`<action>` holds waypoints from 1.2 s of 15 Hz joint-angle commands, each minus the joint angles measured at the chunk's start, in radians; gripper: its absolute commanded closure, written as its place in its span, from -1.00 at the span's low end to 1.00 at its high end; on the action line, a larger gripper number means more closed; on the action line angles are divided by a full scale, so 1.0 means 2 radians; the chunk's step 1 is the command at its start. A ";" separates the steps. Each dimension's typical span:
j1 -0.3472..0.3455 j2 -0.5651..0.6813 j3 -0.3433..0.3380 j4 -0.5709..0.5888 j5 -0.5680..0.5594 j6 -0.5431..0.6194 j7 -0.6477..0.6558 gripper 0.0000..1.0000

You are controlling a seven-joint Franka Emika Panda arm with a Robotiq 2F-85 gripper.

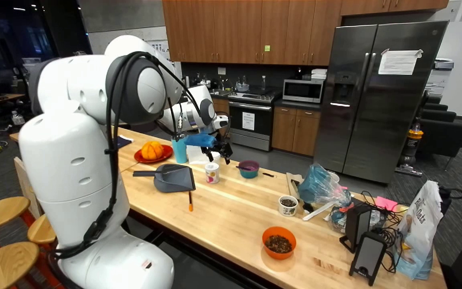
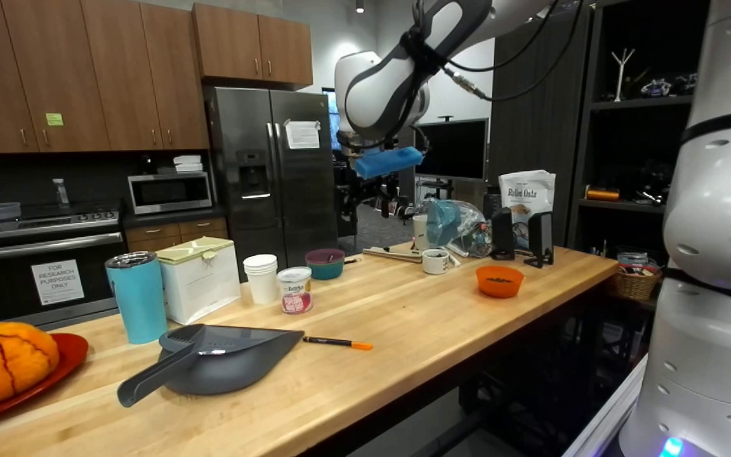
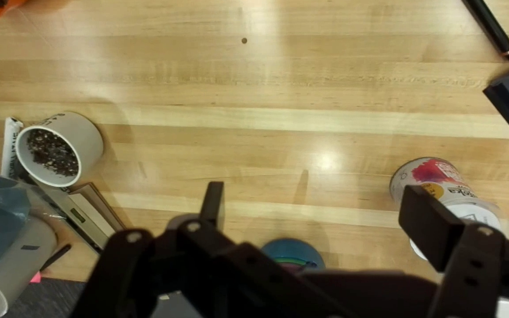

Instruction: Remove the lid from the can

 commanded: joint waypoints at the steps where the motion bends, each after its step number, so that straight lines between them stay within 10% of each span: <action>1: 0.016 0.039 -0.009 0.043 0.022 0.011 0.010 -1.00; 18: 0.070 0.208 -0.052 0.199 0.073 0.019 0.080 -1.00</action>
